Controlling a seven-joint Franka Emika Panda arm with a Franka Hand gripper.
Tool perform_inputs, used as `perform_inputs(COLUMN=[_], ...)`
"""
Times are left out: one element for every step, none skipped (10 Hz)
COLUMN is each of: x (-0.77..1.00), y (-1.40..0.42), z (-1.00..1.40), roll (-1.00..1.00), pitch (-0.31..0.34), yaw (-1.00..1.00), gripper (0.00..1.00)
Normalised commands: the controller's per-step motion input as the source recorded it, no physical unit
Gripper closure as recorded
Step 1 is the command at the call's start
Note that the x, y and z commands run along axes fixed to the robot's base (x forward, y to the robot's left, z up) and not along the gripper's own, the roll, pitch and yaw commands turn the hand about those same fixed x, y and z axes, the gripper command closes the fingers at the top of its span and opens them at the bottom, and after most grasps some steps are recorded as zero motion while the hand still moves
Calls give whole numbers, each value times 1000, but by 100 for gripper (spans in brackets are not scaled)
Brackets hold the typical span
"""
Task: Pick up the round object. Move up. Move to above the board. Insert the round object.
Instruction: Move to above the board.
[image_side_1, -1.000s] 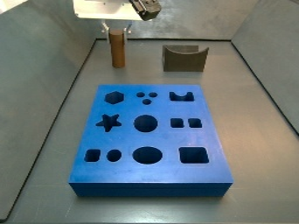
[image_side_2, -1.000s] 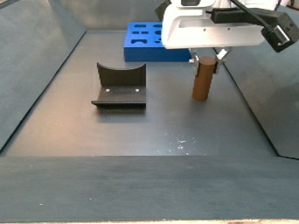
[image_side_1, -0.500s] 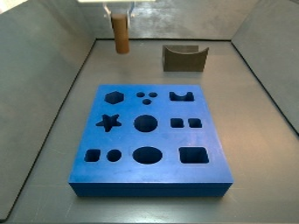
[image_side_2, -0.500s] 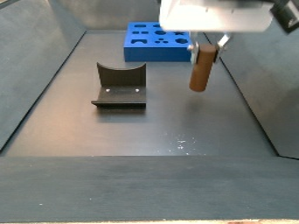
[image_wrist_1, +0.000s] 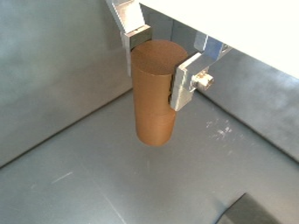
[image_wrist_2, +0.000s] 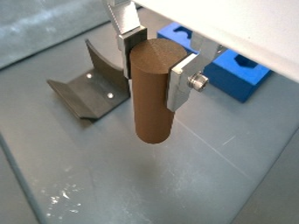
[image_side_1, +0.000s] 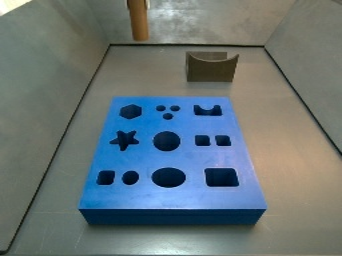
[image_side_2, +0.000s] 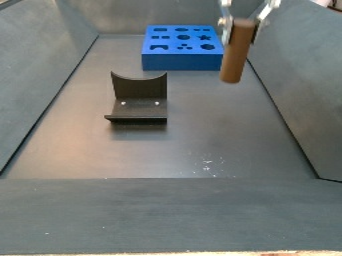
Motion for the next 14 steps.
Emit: perform_inputs(x=[43, 41, 39, 36, 35, 32, 26, 18, 15, 10, 9, 252, 255, 277], y=[86, 86, 86, 83, 81, 77, 74, 54, 47, 38, 34, -1000, -1000, -1000], z=[1000, 1000, 1000, 1000, 1000, 1000, 997, 788, 685, 486, 336, -369, -392, -393], roll=[31, 13, 1, -10, -15, -23, -31, -38, -42, -50, -56, -191, -190, -74], pitch=[139, 144, 145, 141, 140, 133, 138, 138, 135, 129, 132, 547, 521, 360], yaw=[-42, -45, -49, -50, -49, -51, -49, -48, -49, -50, -51, -488, -480, -204], gripper=[100, 100, 100, 100, 100, 100, 100, 100, 100, 100, 100, 100, 100, 100])
